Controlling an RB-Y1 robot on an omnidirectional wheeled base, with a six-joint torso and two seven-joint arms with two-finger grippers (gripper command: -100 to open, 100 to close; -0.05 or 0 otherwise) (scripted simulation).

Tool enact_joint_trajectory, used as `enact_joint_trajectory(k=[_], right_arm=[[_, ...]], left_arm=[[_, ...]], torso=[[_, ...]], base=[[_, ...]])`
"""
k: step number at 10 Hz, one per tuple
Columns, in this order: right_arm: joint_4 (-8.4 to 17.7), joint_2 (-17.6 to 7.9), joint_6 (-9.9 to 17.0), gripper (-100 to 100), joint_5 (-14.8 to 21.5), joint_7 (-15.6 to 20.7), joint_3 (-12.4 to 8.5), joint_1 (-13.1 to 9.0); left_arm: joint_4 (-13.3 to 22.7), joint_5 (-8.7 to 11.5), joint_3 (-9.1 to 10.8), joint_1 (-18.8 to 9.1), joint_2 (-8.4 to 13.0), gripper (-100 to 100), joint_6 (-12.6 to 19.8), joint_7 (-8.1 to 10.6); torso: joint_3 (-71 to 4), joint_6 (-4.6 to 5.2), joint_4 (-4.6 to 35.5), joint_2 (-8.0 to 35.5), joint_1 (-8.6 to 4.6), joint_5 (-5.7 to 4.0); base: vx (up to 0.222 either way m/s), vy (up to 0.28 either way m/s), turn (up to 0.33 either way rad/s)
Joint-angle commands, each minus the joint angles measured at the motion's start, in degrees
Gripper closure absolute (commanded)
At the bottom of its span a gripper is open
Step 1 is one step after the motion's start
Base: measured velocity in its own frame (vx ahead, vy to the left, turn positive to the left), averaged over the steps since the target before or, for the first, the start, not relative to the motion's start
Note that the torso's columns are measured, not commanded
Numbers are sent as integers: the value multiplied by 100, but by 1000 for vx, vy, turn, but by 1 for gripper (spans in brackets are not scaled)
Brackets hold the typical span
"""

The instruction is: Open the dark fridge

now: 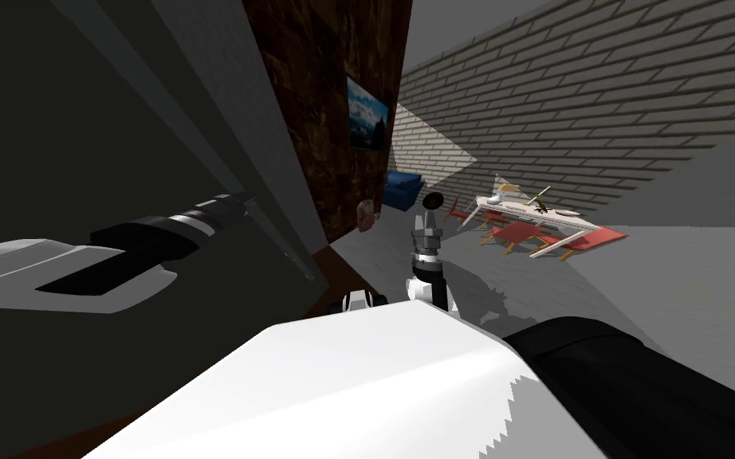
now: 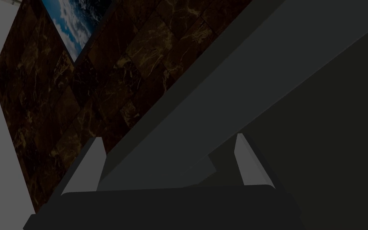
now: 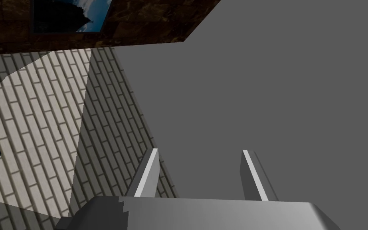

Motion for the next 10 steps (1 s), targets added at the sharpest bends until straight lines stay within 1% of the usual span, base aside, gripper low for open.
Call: enact_joint_trajectory(k=[1,2,3,4,6,7,8,10], right_arm=[[0,0,0,0,0,0,0,0],[0,0,0,0,0,0,0,1],[0,0,0,0,0,0,0,0],[0,-1,0,0,0,0,-1,2],[-1,-1,-1,0,0,0,-2,4],[-1,-1,-1,0,0,0,-2,4],[-1,-1,0,0,0,0,-1,3],[-1,-1,-1,0,0,0,-2,3]], left_arm=[[375,57,-9,-113,12,-100,-78,-49],[622,109,-6,-169,28,-100,-152,-76],[536,68,-111,-224,34,-100,-138,-47],[375,57,-9,-113,12,100,-78,-49],[-9,-47,-14,0,-20,100,70,5],[-118,-47,-14,0,-20,100,70,5],[-364,-98,-17,57,-36,100,145,33],[-753,-202,-22,170,-68,100,293,87]], torso=[[0,8,-1,0,-13,-4],[1,-3,-3,-4,-13,-2],[-4,-2,-1,-7,-2,-2],[-5,-3,-4,-13,-1,1],[-2,-23,1,-4,17,17],[2,-32,-1,0,37,24],[-2,-8,-3,0,37,23],[13,-22,-7,9,39,31]], base=[[-80,-35,-114],[-75,-34,-147],[-41,-18,-35],[23,10,148],[112,42,262],[106,29,82],[73,38,138],[107,48,224]])
